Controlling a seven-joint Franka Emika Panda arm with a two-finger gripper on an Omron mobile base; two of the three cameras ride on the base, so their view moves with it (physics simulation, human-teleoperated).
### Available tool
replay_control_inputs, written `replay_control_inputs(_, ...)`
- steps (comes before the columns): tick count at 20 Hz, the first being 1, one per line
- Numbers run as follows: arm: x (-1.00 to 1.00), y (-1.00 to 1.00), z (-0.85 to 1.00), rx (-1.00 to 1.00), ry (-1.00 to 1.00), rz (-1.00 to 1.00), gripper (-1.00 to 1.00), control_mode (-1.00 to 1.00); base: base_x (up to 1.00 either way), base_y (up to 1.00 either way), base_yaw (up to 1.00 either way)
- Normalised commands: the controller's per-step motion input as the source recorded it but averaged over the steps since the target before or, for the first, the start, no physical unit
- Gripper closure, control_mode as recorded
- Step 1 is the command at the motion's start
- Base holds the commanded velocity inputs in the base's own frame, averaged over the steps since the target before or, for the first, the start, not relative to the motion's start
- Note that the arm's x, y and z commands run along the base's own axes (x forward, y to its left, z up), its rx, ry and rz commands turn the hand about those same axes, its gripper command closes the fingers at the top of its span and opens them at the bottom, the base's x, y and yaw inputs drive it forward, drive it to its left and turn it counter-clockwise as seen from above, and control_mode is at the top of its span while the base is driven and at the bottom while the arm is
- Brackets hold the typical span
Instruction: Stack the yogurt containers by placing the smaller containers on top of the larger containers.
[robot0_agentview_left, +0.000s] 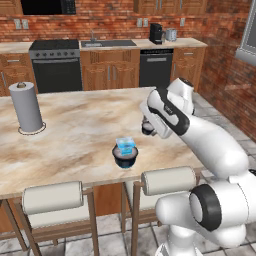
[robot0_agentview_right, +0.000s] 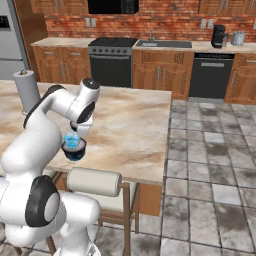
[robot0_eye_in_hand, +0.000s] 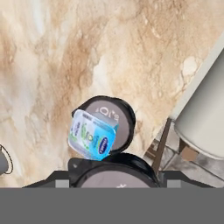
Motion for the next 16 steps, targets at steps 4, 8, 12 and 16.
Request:
replay_control_inputs(4,-0.22,0.17,0.07,0.0,0.0,0.0,1.0,-1.0,0.0,0.0,0.0)
replay_control_inputs(8,-0.17,0.18,0.04,0.0,0.0,0.0,1.0,-1.0,0.0,0.0,0.0)
replay_control_inputs(12,-0.12,0.16,0.0,0.0,0.0,0.0,1.0,-1.0,0.0,0.0,0.0)
replay_control_inputs(16,0.0,0.07,0.0,0.0,0.0,0.0,1.0,-1.0,0.0,0.0,0.0)
